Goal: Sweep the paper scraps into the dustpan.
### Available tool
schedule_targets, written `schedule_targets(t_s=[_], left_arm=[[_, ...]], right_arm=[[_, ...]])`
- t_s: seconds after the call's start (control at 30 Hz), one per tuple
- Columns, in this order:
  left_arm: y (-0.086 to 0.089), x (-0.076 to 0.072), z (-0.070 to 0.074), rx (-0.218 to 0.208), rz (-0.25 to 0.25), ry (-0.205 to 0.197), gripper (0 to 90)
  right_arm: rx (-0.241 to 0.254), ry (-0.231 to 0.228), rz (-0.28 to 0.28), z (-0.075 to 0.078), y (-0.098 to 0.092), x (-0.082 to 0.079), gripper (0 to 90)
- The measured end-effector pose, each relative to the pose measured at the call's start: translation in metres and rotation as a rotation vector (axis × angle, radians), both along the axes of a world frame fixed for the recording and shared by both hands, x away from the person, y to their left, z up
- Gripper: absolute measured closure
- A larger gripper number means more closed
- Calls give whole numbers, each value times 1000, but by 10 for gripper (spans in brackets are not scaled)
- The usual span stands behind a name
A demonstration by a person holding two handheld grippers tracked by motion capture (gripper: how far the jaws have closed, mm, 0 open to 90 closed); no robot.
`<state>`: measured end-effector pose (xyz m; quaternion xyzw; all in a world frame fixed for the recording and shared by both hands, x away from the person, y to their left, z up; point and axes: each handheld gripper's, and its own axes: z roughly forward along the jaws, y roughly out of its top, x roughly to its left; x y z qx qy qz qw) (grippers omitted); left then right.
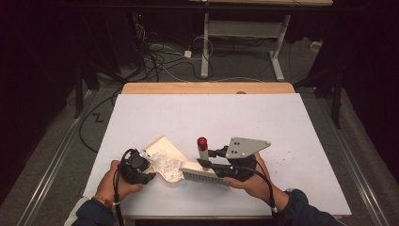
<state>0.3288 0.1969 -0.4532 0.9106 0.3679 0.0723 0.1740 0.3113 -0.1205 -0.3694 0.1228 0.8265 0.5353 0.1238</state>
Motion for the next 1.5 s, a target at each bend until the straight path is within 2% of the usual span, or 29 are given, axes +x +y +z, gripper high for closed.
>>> schedule_targets(t_s=[0.37,0.7,0.87,1.1,1.5], left_arm=[[1,-2,-1,-6,3,-3,633],[2,-3,1,-17,10,-3,632],[4,-2,3,-36,26,-8,632],[8,-2,5,-53,51,-21,632],[14,2,4,-59,82,-23,633]], right_arm=[[55,-27,-37,6,21,13,704],[83,-41,-51,19,6,11,704],[86,-56,-73,26,-12,9,704],[80,-71,-141,32,-52,9,704],[62,-48,-282,28,-119,10,704]])
